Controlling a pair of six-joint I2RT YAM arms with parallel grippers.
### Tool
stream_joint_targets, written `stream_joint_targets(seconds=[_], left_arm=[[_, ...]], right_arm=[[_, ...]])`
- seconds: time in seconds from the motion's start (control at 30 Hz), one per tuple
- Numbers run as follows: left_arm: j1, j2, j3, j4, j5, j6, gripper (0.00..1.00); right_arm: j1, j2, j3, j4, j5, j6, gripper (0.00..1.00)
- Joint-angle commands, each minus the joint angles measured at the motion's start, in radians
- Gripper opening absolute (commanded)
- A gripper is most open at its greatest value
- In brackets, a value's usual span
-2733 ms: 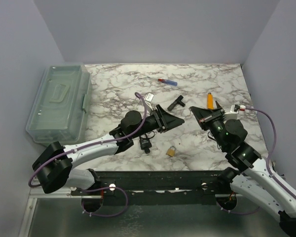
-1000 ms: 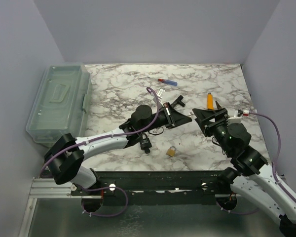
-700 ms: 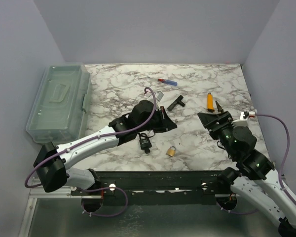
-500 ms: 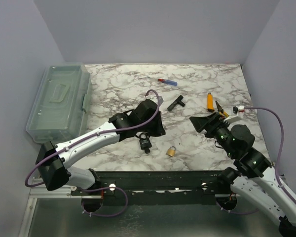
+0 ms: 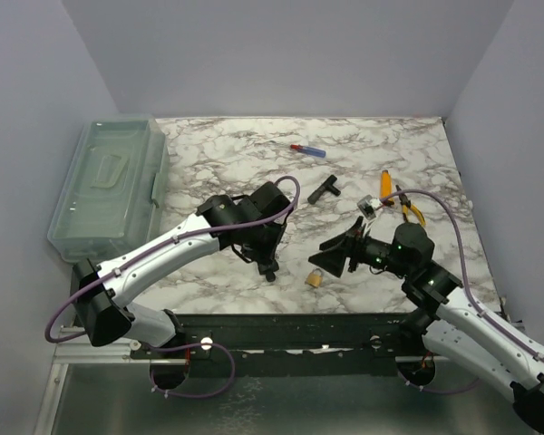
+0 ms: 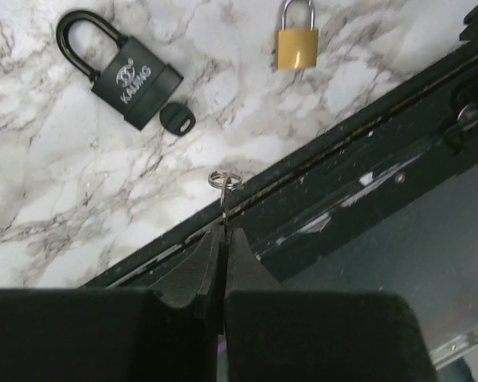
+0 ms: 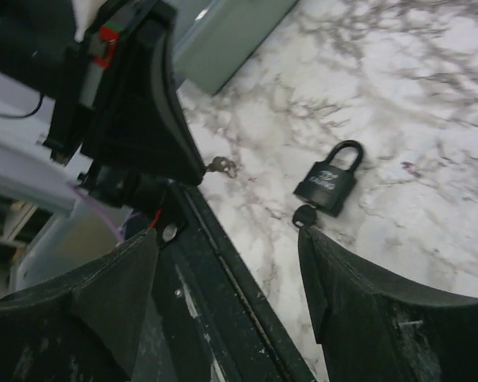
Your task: Unlock with the key
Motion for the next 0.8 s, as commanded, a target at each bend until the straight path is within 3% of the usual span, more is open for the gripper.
stream_joint_targets(seconds=[0.0,0.13,0.37,0.53,0.77], left_arm=[[0.000,0.039,0.044,-0.163,0.091,0.090,0.00],[-0.001,0.027,0.047,-0.155,0.187,0.096,0.00],[-0.011,-0.003,0.047,-0.122,0.372,0.107,0.00],[-0.020,-0.019,0.058,-0.116,0.397,0.108,0.00],[-0.031,-0.038,0.076,-0.109,0.423,0.115,0.00]], right_arm=[[0.002,0.050,-0.078,0.347,-0.365,-0.020,0.75],[0.002,0.131,-0.106,0.483,-0.492,-0.007,0.71],[0.004,0.252,-0.114,0.653,-0.553,0.020,0.65],[0.005,0.363,-0.099,0.803,-0.636,0.090,0.59],[0.010,0.414,-0.082,0.825,-0.663,0.101,0.56]])
